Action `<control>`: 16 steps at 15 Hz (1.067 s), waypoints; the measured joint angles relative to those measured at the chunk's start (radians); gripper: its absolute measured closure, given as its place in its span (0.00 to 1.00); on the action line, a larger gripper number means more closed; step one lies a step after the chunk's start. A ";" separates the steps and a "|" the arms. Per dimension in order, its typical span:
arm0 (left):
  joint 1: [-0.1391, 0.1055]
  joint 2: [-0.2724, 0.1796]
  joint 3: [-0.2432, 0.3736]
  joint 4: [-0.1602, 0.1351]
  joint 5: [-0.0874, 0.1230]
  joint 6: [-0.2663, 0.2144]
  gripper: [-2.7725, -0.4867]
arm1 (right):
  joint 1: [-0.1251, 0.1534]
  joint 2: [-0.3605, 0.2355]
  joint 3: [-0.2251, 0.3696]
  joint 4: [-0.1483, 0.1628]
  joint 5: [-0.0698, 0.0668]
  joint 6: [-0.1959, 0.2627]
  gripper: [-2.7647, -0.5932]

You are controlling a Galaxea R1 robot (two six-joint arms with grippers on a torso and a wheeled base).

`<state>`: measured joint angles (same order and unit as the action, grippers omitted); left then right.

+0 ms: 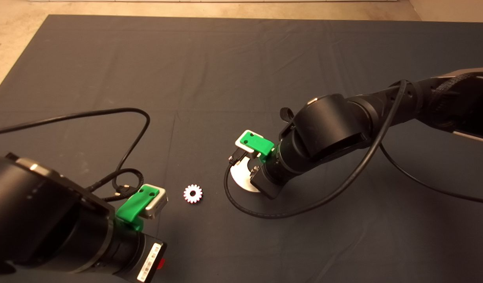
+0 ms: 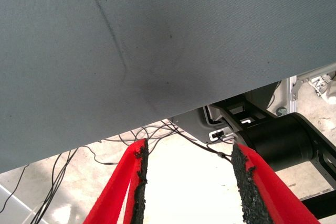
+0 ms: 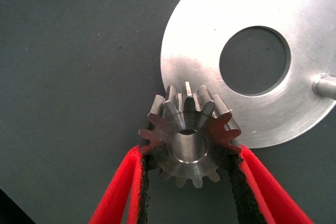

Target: Install three planetary gears onto the carrier pins

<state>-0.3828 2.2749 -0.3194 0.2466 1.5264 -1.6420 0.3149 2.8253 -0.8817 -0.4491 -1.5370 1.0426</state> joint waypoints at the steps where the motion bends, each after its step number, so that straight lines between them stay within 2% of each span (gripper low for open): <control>1: 0.000 0.000 0.000 0.000 0.000 0.000 0.76 | -0.007 0.001 0.000 0.001 0.001 -0.004 0.85; 7: 0.000 0.000 0.000 0.000 0.000 0.000 0.76 | -0.049 0.001 -0.004 0.005 0.000 -0.023 0.85; 11: 0.000 0.000 0.000 0.000 0.000 0.000 0.76 | -0.049 0.000 -0.011 0.006 0.000 -0.035 0.85; 16: 0.000 0.000 0.000 0.000 0.000 0.000 0.76 | -0.049 0.001 -0.045 0.006 0.000 -0.072 0.85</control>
<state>-0.3831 2.2745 -0.3194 0.2466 1.5264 -1.6423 0.2655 2.8260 -0.9264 -0.4434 -1.5374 0.9709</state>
